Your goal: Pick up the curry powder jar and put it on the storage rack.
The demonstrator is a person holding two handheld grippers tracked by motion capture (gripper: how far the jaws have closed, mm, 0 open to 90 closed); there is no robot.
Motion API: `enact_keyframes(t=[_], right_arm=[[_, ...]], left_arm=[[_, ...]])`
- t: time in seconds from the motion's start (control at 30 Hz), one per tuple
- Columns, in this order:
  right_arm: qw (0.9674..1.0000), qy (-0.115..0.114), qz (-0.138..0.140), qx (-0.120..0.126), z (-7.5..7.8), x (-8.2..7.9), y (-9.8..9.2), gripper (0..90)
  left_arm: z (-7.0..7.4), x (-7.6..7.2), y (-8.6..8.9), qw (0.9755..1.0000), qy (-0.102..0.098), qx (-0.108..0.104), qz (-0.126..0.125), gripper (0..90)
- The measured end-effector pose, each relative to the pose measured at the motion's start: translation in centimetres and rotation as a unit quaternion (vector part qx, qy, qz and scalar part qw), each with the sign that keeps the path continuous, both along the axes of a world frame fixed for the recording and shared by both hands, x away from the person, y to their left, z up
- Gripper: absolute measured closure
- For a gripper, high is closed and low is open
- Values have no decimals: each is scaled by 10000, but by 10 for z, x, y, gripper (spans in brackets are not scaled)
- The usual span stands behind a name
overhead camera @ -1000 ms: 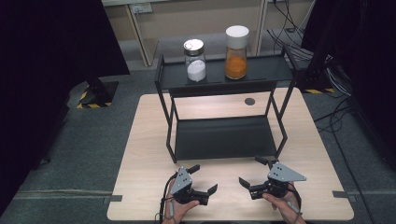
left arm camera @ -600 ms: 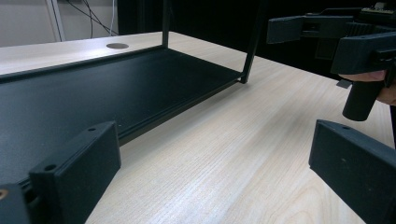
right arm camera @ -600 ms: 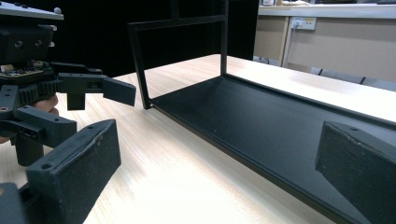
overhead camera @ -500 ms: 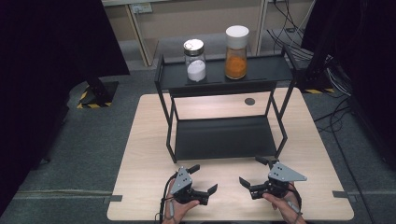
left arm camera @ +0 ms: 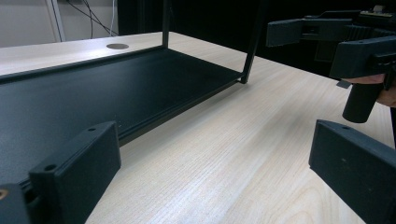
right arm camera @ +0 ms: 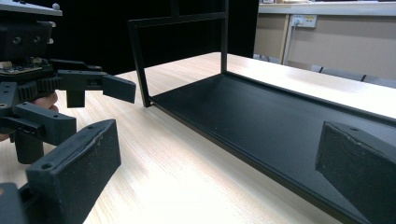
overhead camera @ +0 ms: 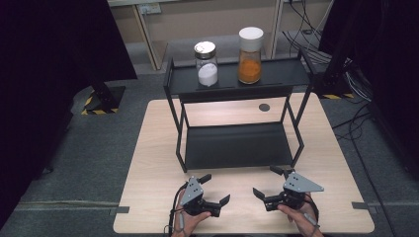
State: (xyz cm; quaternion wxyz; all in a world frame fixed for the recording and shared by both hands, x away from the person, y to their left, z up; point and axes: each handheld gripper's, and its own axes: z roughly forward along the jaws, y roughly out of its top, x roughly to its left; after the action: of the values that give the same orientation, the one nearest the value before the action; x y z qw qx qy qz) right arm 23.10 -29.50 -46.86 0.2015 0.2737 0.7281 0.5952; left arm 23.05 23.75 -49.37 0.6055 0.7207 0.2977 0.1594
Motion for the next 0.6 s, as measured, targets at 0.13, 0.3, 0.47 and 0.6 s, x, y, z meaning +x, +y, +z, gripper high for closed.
enact_keyframes(t=[0.13,0.3,0.47,0.6], right_arm=[[10000,11,6,3,-1,0,0,3],[10000,15,0,2,-1,0,0,3],[10000,18,-2,7,-1,0,0,3],[10000,21,-1,10,-1,0,-1,3]], left_arm=[[0,0,0,10000,-1,1,-1,15],[0,0,0,10000,-3,4,-2,14],[0,0,0,10000,-4,6,-3,15],[0,0,0,10000,-3,7,-4,15]])
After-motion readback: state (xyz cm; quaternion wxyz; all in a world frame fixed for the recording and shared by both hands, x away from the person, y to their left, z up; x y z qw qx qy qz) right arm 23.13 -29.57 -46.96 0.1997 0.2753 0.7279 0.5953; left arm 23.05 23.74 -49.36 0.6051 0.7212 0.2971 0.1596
